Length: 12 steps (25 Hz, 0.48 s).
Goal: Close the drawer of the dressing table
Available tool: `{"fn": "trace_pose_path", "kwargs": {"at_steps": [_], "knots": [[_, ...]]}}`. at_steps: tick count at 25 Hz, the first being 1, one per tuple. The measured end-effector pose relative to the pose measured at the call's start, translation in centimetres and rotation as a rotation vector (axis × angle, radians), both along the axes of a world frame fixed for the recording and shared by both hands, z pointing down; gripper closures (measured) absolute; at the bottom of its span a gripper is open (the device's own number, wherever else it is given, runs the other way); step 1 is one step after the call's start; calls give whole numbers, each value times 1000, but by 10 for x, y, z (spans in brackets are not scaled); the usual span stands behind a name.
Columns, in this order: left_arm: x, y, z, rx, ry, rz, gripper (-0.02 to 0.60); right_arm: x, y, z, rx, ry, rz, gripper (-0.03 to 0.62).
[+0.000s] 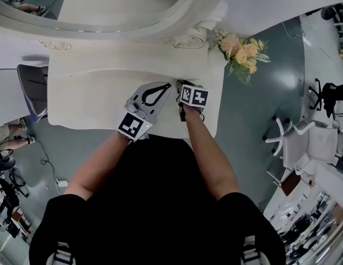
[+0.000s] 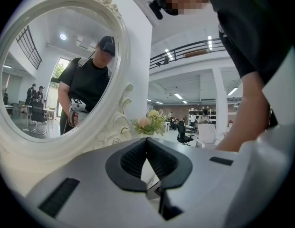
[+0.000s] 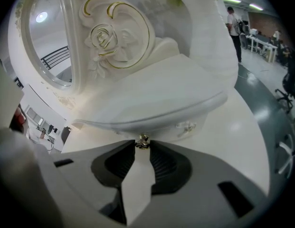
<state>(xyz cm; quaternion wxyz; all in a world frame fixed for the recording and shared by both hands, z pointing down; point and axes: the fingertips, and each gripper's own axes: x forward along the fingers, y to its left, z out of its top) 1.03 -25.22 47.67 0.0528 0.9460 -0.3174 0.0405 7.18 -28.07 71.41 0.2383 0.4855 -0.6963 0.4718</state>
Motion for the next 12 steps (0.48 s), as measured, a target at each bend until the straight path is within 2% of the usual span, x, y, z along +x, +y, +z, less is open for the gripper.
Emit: {"fn": "trace_pose_path", "kwargs": {"at_steps": [12], "knots": [[-8,-1,-3,-3,2,-23,589,1,-9,1,15,10,9,493]]}}
